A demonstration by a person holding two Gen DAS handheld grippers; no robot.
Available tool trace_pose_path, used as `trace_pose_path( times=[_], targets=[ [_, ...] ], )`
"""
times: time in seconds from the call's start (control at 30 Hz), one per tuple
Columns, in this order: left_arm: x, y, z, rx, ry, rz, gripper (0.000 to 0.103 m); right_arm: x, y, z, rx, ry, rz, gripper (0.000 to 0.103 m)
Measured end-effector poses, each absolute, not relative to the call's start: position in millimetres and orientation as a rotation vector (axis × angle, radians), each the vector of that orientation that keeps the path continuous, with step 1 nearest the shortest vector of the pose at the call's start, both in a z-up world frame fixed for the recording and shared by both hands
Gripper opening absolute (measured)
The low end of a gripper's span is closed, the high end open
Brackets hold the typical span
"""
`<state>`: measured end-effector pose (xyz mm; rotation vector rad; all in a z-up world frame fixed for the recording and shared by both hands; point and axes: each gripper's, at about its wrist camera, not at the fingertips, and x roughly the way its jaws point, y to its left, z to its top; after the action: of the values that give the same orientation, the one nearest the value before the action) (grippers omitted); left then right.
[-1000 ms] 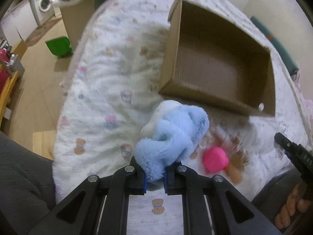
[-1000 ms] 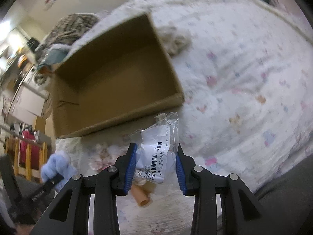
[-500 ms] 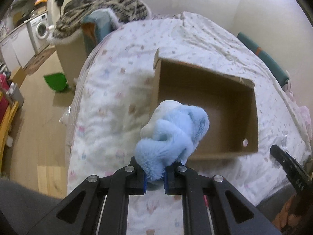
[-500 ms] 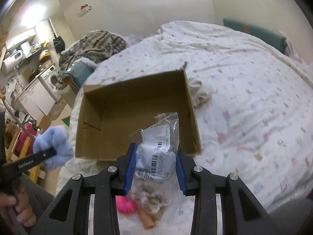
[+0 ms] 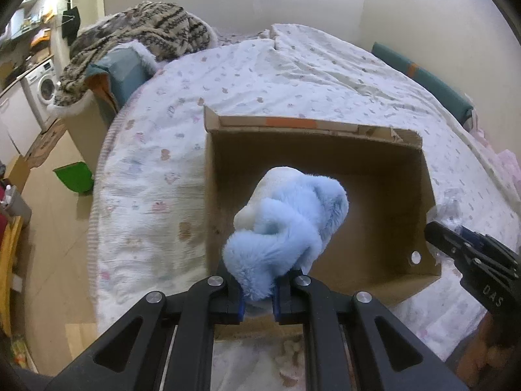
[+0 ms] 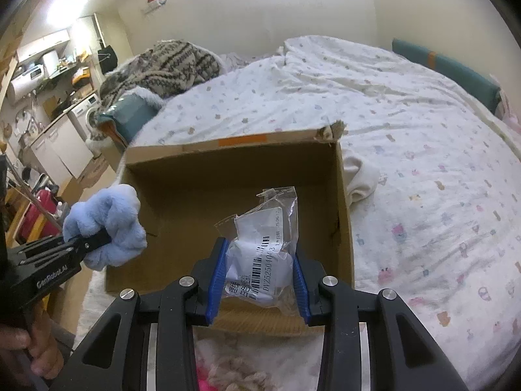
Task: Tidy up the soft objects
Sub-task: 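Carry the blue scrunchie and plastic bag over the cardboard box with both tools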
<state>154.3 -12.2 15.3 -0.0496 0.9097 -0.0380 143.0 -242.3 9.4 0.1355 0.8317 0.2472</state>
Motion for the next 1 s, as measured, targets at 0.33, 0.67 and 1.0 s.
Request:
trace_pose_path(
  times=[0.33,0.67,1.0],
  targets=[
    [162,-5,-19,-0.088,0.988,-0.012,0.011,156,-247,-24,0.168,0.935,0.227,0.039],
    [163,-15,-22,-0.058,0.974,-0.031,0.012,159,-239,-33,0.131,0.967,0.236,0.039],
    [165,-11,-27,-0.074,0.98,-0.018,0.012,161,-239,-38,0.133,0.989,0.236,0.039]
  ],
)
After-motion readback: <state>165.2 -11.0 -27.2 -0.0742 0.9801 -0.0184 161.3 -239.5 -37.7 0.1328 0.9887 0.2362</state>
